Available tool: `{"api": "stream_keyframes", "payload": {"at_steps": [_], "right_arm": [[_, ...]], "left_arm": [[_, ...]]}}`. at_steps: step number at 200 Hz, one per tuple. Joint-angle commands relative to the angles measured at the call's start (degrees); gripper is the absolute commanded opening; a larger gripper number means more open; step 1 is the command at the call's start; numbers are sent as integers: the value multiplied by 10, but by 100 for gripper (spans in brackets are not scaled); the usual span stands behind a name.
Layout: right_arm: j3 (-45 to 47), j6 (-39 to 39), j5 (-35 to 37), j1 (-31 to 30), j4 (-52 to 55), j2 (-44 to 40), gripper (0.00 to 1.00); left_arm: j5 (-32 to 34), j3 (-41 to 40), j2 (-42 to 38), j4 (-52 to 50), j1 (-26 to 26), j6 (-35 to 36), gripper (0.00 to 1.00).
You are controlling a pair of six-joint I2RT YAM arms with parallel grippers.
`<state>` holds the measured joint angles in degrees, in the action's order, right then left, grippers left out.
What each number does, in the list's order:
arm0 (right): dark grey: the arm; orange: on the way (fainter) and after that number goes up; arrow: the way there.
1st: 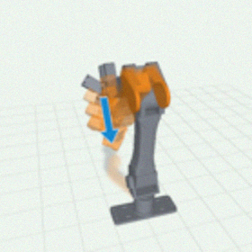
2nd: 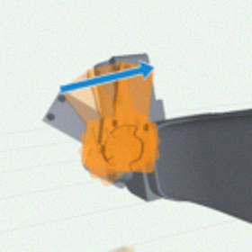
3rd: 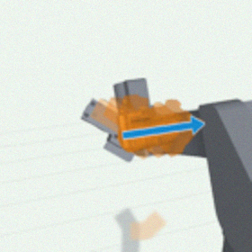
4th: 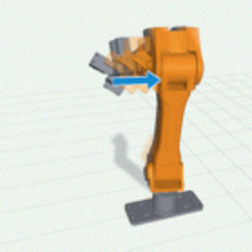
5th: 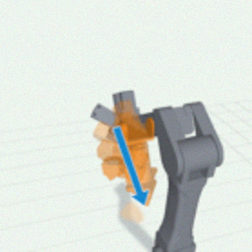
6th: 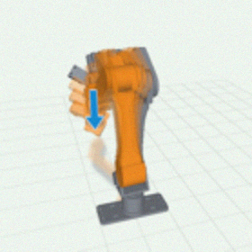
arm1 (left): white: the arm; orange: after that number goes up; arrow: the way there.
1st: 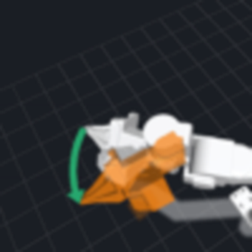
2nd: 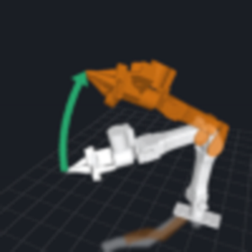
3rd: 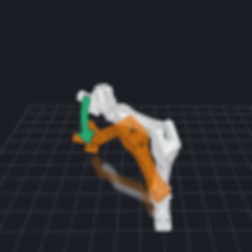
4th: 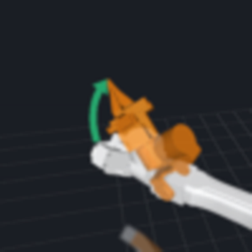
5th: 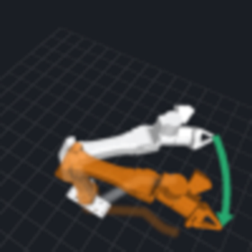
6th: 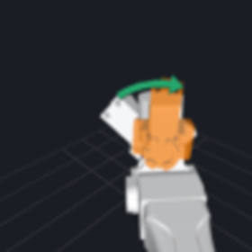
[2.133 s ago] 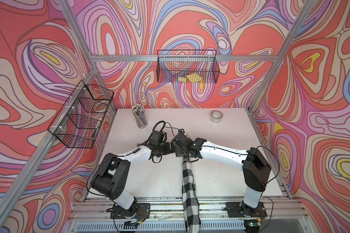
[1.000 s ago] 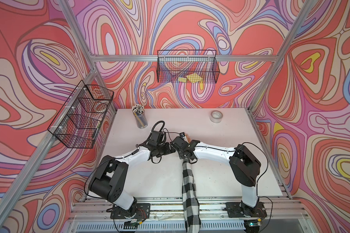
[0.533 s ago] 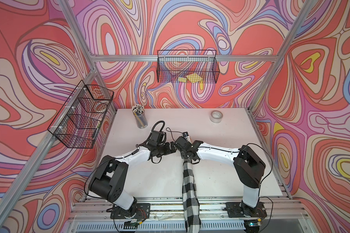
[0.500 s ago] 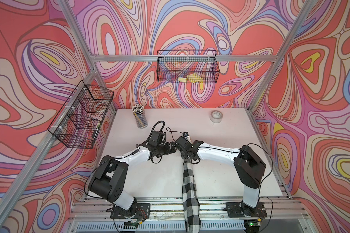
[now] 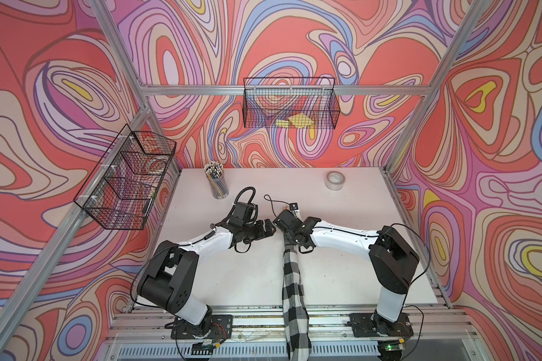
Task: Take off the watch
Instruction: Untie the watch from the hand.
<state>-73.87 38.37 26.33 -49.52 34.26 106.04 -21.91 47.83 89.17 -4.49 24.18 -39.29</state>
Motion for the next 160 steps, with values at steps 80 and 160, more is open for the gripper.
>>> {"api": "stream_keyframes", "payload": {"at_steps": [80, 160], "right_arm": [[24, 23, -17, 7, -17, -28, 27], [42, 26, -22, 9, -27, -30, 9]], "left_arm": [[-4, 2, 1, 7, 32, -10, 93], [20, 1, 13, 10, 71, -4, 93]]}}
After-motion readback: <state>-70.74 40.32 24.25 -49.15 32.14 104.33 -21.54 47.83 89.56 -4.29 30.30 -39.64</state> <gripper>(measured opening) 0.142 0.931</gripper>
